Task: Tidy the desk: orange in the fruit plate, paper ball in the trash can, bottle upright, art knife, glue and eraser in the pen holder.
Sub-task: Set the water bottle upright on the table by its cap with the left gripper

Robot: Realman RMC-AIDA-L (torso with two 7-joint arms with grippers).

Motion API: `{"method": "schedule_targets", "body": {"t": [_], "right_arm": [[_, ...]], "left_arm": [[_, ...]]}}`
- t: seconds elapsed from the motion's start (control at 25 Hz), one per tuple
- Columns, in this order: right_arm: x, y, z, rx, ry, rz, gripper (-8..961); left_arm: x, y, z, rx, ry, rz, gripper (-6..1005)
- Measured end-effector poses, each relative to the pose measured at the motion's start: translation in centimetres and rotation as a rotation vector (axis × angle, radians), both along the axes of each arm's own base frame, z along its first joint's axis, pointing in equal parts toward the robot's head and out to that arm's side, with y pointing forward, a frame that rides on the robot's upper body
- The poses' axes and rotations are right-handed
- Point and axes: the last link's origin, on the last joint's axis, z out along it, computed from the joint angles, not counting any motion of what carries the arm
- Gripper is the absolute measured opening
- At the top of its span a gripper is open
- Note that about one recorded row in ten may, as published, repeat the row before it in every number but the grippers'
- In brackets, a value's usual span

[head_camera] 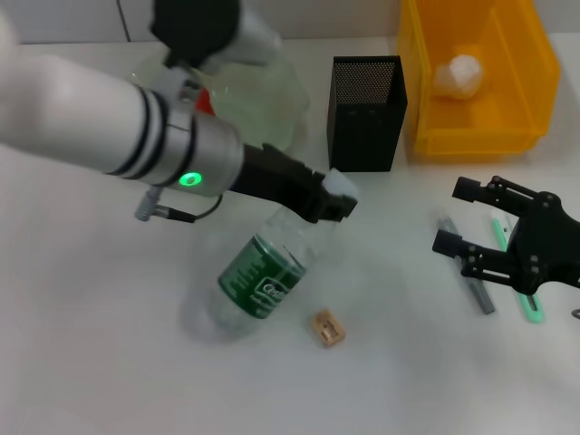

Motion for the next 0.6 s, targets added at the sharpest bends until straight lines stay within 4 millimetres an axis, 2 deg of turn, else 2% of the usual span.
{"method": "schedule_targets", "body": {"t": [0.12, 0.32, 0.6], "right_arm": [[0.0, 0.0, 0.1, 0.027, 0.029, -0.019, 803], [-0.1, 0.0, 0.2, 0.051, 0.062, -0.027, 803], [-0.1, 0.1, 0.3, 0.072, 0.091, -0.043, 803]], "left_arm": [[-0.5, -0.4, 1.8, 0.018, -0.162, -0.064, 446], [-1.6, -0.6, 3.0, 0.035, -0.293, -0.107, 446], [-5.4, -0.4, 4.5, 0.098, -0.551, -0.119, 447]]}}
